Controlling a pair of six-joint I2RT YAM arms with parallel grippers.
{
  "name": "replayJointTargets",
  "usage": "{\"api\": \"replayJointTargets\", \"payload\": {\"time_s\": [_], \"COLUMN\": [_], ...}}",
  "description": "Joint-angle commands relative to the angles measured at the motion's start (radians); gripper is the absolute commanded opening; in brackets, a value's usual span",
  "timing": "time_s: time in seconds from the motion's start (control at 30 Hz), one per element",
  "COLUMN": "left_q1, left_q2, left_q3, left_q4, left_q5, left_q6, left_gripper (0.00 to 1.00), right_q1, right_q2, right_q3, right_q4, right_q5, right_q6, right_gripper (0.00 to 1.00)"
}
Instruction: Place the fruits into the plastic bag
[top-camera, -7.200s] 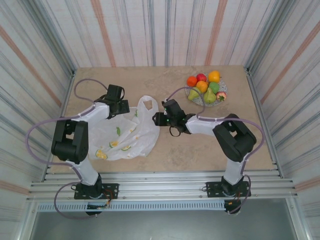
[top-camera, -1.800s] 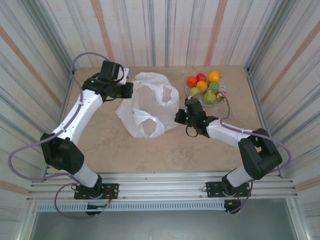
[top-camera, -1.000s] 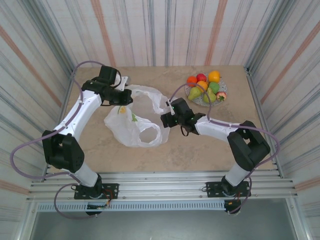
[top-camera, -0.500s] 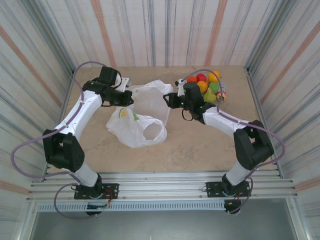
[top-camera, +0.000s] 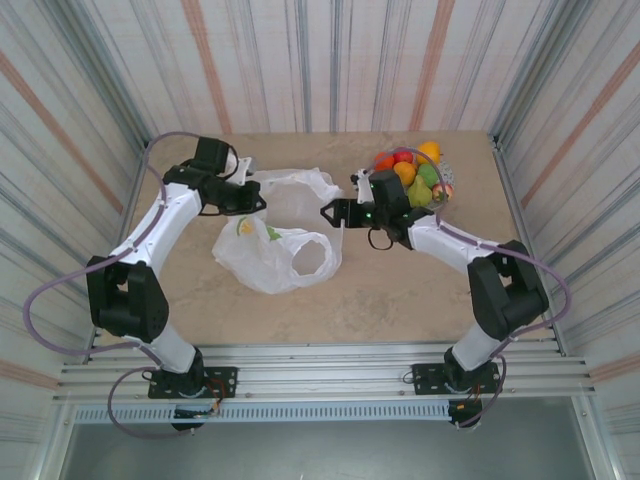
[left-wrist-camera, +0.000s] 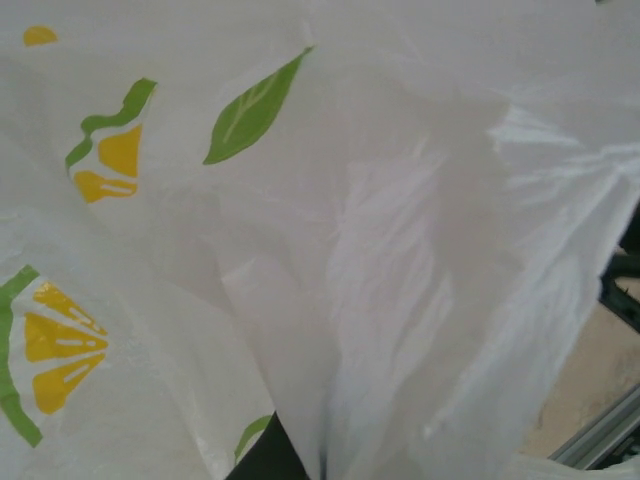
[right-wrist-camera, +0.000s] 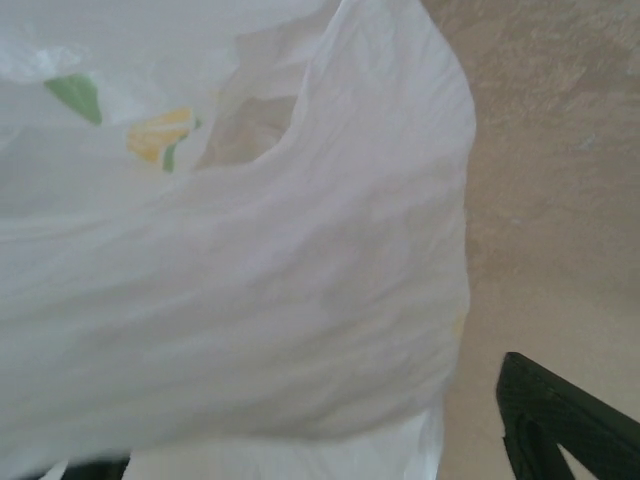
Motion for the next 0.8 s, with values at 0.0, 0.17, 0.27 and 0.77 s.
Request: {"api": "replayJointTargets", "payload": {"time_s": [0.0, 0.17, 0.27, 0.77], "left_q1": [0.035, 0.050, 0.052, 0.052], "left_q2": [-0.005, -0.009, -0.005, 0.005], "left_q3": [-0.028, -0.042, -0.042, -0.119], "left_q4": [0.063, 0.088, 0.089, 0.226], "left_q5": [0.057, 0.058, 0.062, 0.163], "left_q6": [-0.085, -0.110, -0.113, -0.274], "left_gripper": [0.00, 0.00, 0.00, 0.00], "right_q1": [0.016, 0.033, 0.032, -0.272], "right_q2": [-0.073, -0.166, -0.221, -0.200], "right_q3": [-0.046, -0.110, -0.129, -0.062], "right_q4": [-0.104, -0.174, -0.221, -0.299], "right_q5": [-0.028, -0.042, -0.039, 0.248], "right_q6": [-0.070, -0.091, -0.100, 0.049], "right_gripper": [0.98, 1.00, 1.00, 0.94]}}
